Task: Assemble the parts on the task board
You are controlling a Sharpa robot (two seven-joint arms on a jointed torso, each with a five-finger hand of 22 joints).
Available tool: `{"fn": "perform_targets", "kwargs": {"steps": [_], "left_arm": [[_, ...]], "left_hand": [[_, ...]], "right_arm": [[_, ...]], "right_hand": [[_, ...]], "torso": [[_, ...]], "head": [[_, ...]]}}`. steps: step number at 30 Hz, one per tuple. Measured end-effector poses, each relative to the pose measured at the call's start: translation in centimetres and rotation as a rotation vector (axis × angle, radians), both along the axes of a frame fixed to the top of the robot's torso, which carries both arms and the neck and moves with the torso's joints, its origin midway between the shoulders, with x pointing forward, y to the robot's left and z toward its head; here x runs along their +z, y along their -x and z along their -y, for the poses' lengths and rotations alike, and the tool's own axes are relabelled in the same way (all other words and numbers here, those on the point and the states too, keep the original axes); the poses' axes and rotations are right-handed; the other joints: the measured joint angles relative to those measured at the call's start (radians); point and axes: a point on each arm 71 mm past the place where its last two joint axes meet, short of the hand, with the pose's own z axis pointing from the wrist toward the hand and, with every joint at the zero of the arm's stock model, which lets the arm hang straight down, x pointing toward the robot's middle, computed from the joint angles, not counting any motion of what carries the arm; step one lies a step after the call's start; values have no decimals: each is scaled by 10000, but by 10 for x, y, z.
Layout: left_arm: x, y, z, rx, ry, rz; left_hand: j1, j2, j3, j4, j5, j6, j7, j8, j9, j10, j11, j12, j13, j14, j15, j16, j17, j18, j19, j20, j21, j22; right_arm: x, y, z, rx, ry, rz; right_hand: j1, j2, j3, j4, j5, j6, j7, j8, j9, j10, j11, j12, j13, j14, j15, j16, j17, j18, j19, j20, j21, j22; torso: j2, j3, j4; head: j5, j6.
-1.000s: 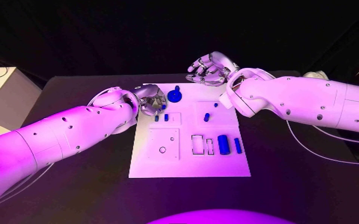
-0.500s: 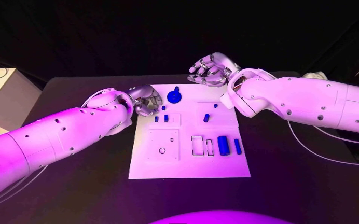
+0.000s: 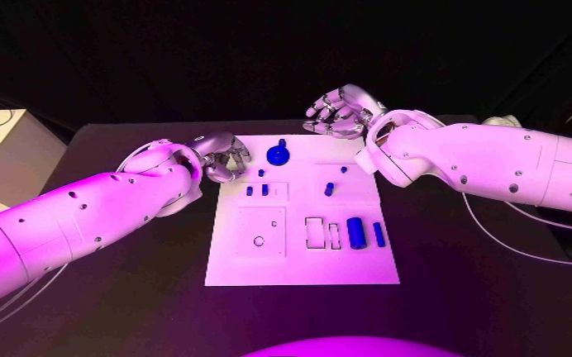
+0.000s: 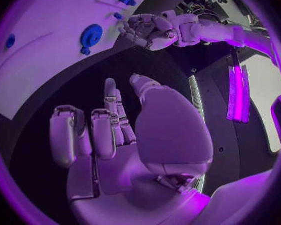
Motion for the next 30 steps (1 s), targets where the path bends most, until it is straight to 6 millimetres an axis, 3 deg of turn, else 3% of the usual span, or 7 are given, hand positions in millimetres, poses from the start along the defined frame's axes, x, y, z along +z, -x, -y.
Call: {"fn": "perform_targets", "kwargs": {"steps": [4, 8, 12, 16, 18, 23, 30], "left_arm": [[4, 2, 1, -103, 343, 112], [7, 5, 5, -254, 723, 248], [9, 6, 7, -332, 1026, 379], [10, 6, 10, -365, 1183, 427], [11, 7, 12, -392, 1222, 422], [11, 7, 19, -487, 1263, 395], [9, 8, 28, -649, 1212, 297]], "left_hand": [[-211, 23, -378, 119, 0, 759, -6, 382, 126, -78, -78, 713, 457, 23, -23, 65, 106, -1, -51, -21, -68, -50], [-260, 72, -680, 264, 0, 1264, -154, 530, 188, -669, -305, 2713, 1701, 507, -259, 474, 998, 0, 183, -206, -55, 124], [-260, 72, -890, 474, 0, 1393, -255, 538, 190, -1320, -517, 5015, 3065, 1329, -392, 953, 2607, 0, 562, -304, 158, 438], [-260, 72, -986, 662, 0, 1393, -255, 538, 202, -1701, -585, 6347, 3820, 1662, -460, 1110, 3343, -1, 768, -349, 291, 674], [-259, 72, -993, 669, 0, 1390, -257, 538, 205, -1741, -622, 6796, 4059, 1782, -467, 1155, 3576, -149, 865, -357, 352, 768], [-144, 187, -1045, 720, 0, 1498, -404, 538, 244, -1832, -698, 7978, 4811, 2033, -521, 1223, 4108, -158, 1104, -413, 560, 1053], [89, 420, -861, 592, 0, 1852, -482, 720, 337, -579, -771, 9327, 6615, 2289, -605, 1272, 4241, -157, 1470, -498, 866, 1428]], "right_arm": [[0, 0, 0, 33, 89, 39], [0, 0, 0, 63, 169, 76], [0, 0, 0, 93, 239, 104], [0, 0, -1, 121, 288, 125], [0, 0, -1, 131, 307, 130], [0, 0, -2, 162, 338, 140], [0, 0, -4, 203, 352, 146]], "right_hand": [[0, 0, 0, 0, 0, 0, 0, 0, 0, 1, 0, 0, -37, 0, 0, 0, 0, 0, 0, 0, 0, 0], [0, 0, 28, -27, -39, 2, 0, 0, -1, 281, -15, 1, -77, 0, 0, 0, 0, 0, 0, 0, 0, -1], [0, 0, 55, -55, -39, 20, -16, 0, -1, 610, -106, 277, 35, 0, 0, 43, 0, 0, 0, 0, 69, -1], [0, 0, 26, -83, -39, 33, -29, 0, -2, 703, -128, 463, 171, 0, 0, 43, 0, 0, 0, 0, 70, -2], [0, 0, 26, -83, -39, 63, -60, 0, -2, 739, -161, 551, 238, 0, -1, 43, 0, -1, 0, 0, 69, -2], [0, 0, 25, -83, -39, 64, -61, 0, -2, 740, -160, 627, 330, 0, 0, 43, 0, -1, -1, -1, 69, -3], [0, 0, 25, -83, -39, 65, -61, 0, -3, 740, -160, 706, 372, 0, 0, 43, 0, -1, 0, 0, 117, -4]], "torso": [[1, 0, -1], [10, 0, -1], [13, 2, -4], [13, 4, -7], [13, 4, -12], [14, 5, -14], [15, 5, -18]], "head": [[5, 14], [29, 23], [46, 30], [55, 32], [60, 32], [65, 26], [73, 16]]}}
